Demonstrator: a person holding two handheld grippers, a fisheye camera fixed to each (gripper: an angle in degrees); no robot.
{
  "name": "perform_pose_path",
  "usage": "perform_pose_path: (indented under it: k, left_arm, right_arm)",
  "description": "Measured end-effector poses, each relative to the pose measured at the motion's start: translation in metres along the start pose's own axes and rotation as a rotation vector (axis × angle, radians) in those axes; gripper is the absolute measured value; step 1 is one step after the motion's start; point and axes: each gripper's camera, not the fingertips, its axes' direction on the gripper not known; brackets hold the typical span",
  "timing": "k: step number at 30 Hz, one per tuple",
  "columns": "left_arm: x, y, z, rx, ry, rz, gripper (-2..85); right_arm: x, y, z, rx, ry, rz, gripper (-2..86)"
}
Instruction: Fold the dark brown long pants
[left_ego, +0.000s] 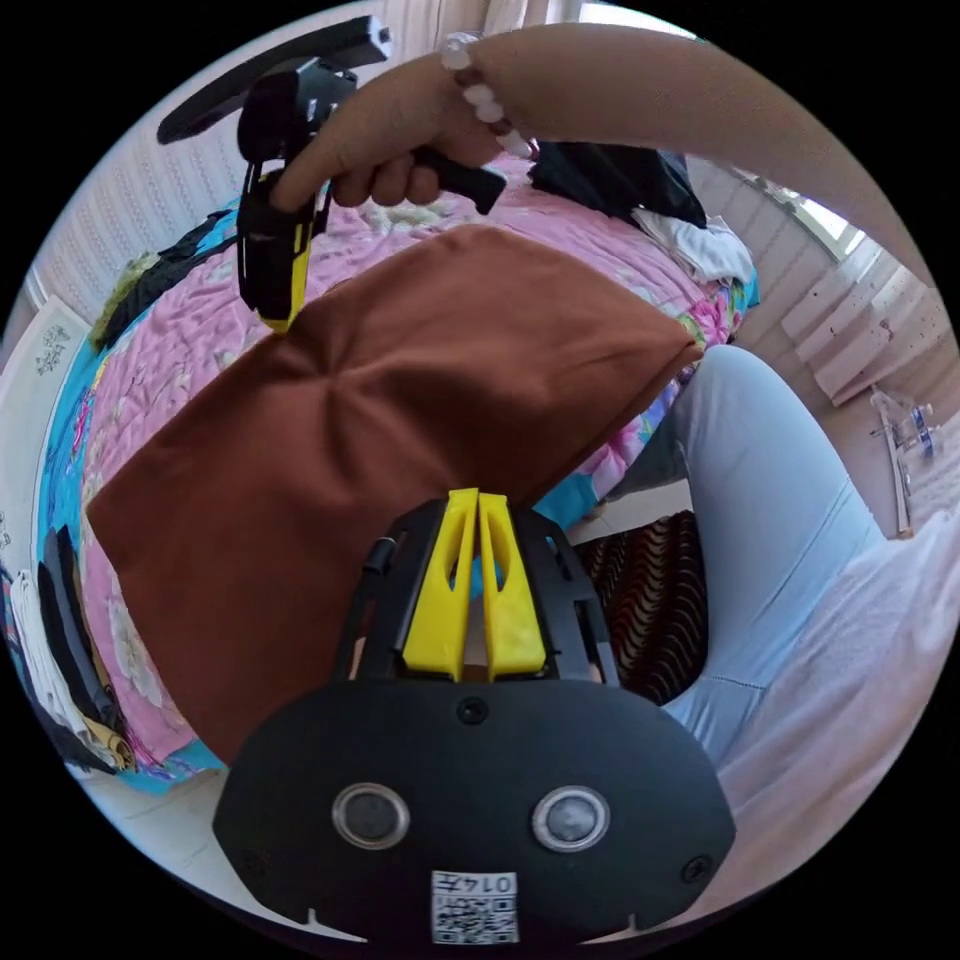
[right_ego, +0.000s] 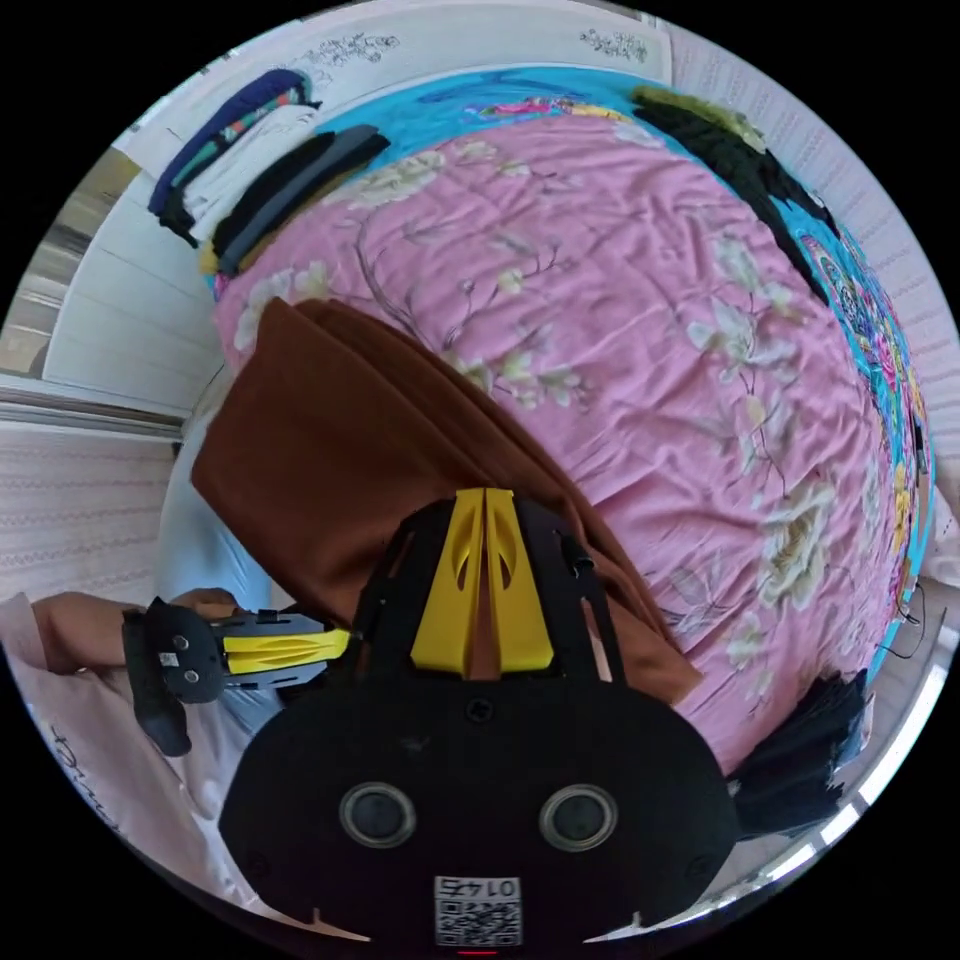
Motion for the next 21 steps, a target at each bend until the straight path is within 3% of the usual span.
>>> perform_pose_path:
  k: [2, 5, 9, 11, 14, 16, 18, 21]
  left_arm:
    - [-0.002, 0.001, 0.013, 0.016, -0.006, -0.015, -1.0]
    - [-0.002, -0.006, 0.02, -0.004, -0.028, 0.026, -1.0]
    - [-0.015, -0.019, 0.0, -0.016, 0.054, 0.017, -1.0]
    - [-0.029, -0.023, -0.03, 0.101, 0.09, -0.056, -1.0]
    - [-0.059, -0.045, -0.053, 0.22, -0.038, -0.203, -1.0]
    - [-0.08, -0.064, -0.036, 0.188, -0.131, -0.276, -1.0]
    - [-0.095, -0.081, 0.019, 0.003, 0.003, -0.236, -1.0]
    - [-0.096, -0.083, 0.013, 0.023, 0.0, -0.179, -1.0]
  right_arm:
    - [0.005, -0.01, 0.037, -0.069, 0.007, 0.0, -0.5]
    - [0.014, -0.009, 0.048, 0.019, -0.01, 0.102, -0.5]
    - [0.013, 0.008, 0.045, 0.077, 0.029, 0.039, -0.5]
    - [0.018, 0.011, 0.044, 0.067, 0.019, 0.03, -0.4]
    - [0.033, 0.009, 0.051, 0.039, -0.034, 0.069, -0.4]
    - [0.043, 0.007, 0.053, 0.016, -0.064, 0.088, -0.4]
    - [0.053, 0.008, 0.057, -0.017, -0.077, 0.083, -0.5]
    - [0.068, 0.012, 0.059, -0.027, -0.116, 0.107, -0.6]
